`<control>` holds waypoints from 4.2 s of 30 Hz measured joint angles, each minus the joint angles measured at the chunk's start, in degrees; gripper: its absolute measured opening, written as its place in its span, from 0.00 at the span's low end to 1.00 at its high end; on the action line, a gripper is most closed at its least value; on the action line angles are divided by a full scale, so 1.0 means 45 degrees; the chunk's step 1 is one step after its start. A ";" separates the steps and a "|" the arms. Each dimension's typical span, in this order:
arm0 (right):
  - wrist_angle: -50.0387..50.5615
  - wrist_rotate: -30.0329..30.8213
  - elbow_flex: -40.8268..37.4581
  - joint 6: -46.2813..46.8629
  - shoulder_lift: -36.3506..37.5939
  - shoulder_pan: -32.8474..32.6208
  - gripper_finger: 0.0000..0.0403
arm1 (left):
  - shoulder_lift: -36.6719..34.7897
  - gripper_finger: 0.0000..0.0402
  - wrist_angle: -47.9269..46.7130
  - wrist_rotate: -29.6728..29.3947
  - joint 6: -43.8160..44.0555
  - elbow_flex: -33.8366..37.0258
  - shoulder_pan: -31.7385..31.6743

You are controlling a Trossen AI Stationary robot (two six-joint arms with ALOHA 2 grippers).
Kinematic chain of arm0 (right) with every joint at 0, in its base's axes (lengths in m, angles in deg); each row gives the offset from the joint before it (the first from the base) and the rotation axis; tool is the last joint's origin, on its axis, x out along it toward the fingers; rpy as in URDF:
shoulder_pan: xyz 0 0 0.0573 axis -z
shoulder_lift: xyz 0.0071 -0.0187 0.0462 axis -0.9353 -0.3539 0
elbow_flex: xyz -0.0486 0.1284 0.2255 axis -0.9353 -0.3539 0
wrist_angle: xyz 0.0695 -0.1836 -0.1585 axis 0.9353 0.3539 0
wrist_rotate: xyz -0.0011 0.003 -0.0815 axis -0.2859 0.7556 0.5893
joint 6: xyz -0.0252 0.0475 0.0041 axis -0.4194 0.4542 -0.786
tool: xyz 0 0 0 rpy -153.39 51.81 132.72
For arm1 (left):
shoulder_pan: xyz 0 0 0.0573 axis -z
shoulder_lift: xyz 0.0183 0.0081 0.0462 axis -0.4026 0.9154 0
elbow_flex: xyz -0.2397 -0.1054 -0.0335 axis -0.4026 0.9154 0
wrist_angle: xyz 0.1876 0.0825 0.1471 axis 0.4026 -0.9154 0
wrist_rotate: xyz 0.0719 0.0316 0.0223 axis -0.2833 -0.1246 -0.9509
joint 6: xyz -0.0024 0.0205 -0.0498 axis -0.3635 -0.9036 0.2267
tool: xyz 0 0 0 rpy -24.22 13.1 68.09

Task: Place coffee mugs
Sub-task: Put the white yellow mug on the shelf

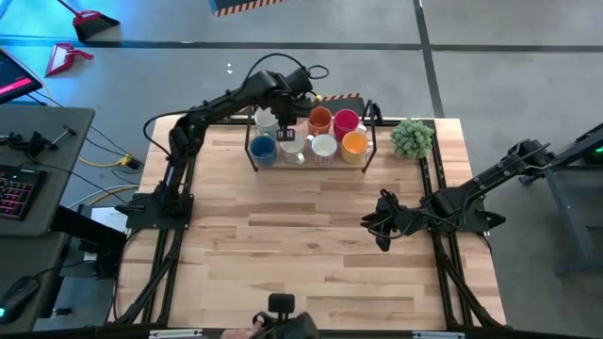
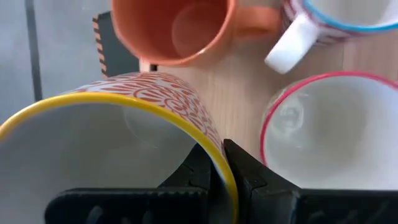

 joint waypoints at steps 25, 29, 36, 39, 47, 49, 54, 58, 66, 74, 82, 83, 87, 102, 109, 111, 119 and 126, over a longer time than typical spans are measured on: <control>-0.0050 -0.0010 0.0000 0.0651 0.0000 -0.0004 0.19 | 0.0386 0.02 -0.0051 0.0303 -0.0259 0.0046 -0.0282; -0.0138 -0.0014 0.0000 0.0636 0.0000 -0.0001 0.19 | 0.0386 0.02 0.0032 0.0253 -0.0399 0.0146 -0.0180; -0.0341 -0.0015 0.0000 0.0627 0.0000 0.0000 0.19 | 0.0618 0.02 0.0124 0.0210 -0.0412 0.0151 -0.0151; -0.0340 -0.0019 0.0000 0.0627 0.0000 -0.0004 0.19 | 0.0788 0.02 0.0165 0.0217 -0.0426 0.0138 -0.0151; -0.0340 -0.0019 0.0000 0.0622 0.0000 0.0000 0.19 | 0.1013 0.02 -0.0407 0.0411 -0.0497 0.0151 -0.0194; -0.0340 -0.0019 0.0000 0.0622 -0.0002 -0.0002 0.19 | 0.1008 0.02 -0.0270 0.0427 -0.0519 0.0139 -0.0191; -0.0345 -0.0019 0.0000 0.0622 -0.0003 -0.0001 0.19 | 0.1008 0.02 -0.0524 0.0534 -0.0447 0.0136 -0.0287; -0.0435 -0.0019 0.0000 0.0622 -0.0005 -0.0002 0.19 | 0.1008 0.02 -0.0510 0.0538 -0.0504 0.0136 -0.0288; -0.0437 -0.0019 0.0000 0.0617 -0.0001 -0.0001 0.19 | 0.1008 0.02 -0.0227 0.0855 -0.0494 0.0136 -0.0272; -0.0437 -0.0076 0.0000 0.0622 -0.0003 -0.0004 0.19 | 0.1511 0.02 -0.0168 0.0931 -0.0447 0.0131 -0.0152; -0.0432 -0.0228 0.0000 0.0617 -0.0003 -0.0003 0.19 | 0.1610 0.02 -0.0321 0.0682 -0.0533 0.0059 -0.0198; -0.0432 -0.0228 0.0000 0.0617 -0.0003 -0.0002 0.19 | 0.1610 0.02 -0.0348 0.0682 -0.0536 0.0029 -0.0204; -0.0427 -0.0241 0.0000 0.0617 -0.0001 0.0000 0.19 | 0.1610 0.02 -0.0621 0.1044 -0.0664 0.0015 -0.0204; -0.0432 -0.0340 -0.0003 0.0617 -0.0005 -0.0002 0.19 | 0.1610 0.06 -0.0378 0.0889 -0.0639 0.0015 -0.0199; -0.0437 -0.0355 0.0000 0.0617 -0.0005 -0.0002 0.19 | 0.1610 0.09 -0.0373 0.0899 -0.0627 0.0015 -0.0199; -0.0437 -0.0355 0.0000 0.0617 -0.0005 0.0000 0.19 | 0.1610 0.11 -0.0377 0.0877 -0.0571 0.0015 -0.0194; -0.0437 -0.0359 0.0000 0.0617 -0.0005 -0.0004 0.19 | 0.1610 0.17 -0.0394 0.0425 -0.0489 0.0015 -0.0194; -0.0435 -0.0359 -0.0002 0.0617 -0.0005 -0.0004 0.19 | 0.1606 0.24 -0.0445 0.0209 -0.0427 0.0015 -0.0189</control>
